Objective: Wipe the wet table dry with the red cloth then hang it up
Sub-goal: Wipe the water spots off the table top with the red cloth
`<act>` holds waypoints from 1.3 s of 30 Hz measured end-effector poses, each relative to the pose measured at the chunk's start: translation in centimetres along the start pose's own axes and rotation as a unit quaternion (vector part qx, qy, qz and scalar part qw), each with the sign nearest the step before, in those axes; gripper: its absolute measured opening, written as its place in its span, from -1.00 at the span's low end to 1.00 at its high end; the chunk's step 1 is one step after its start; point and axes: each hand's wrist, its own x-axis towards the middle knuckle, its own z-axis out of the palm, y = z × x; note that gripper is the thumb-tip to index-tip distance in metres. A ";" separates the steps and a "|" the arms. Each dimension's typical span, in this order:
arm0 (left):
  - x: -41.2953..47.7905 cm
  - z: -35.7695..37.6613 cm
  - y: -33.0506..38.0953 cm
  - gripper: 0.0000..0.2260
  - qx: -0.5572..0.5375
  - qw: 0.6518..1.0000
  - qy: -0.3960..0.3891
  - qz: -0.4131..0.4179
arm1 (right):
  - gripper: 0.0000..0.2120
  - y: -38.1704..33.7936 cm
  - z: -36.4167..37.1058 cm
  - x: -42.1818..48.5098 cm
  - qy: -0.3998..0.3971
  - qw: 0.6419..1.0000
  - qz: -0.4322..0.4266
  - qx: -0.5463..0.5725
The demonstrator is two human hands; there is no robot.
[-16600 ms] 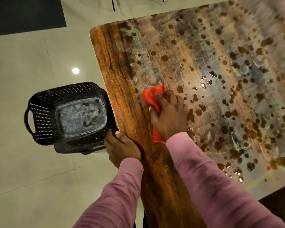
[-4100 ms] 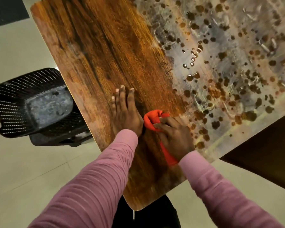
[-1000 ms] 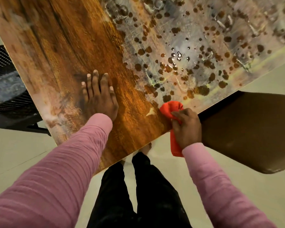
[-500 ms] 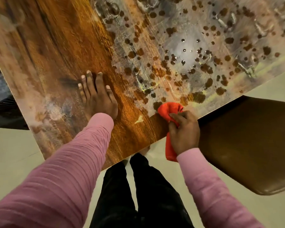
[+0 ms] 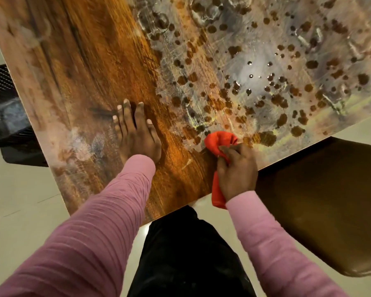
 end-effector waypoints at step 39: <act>-0.1 -1.3 0.0 -0.54 -0.062 0.996 -0.058 0.015 | -0.79 -7.9 4.1 1.8 -0.037 0.970 -0.215 -0.109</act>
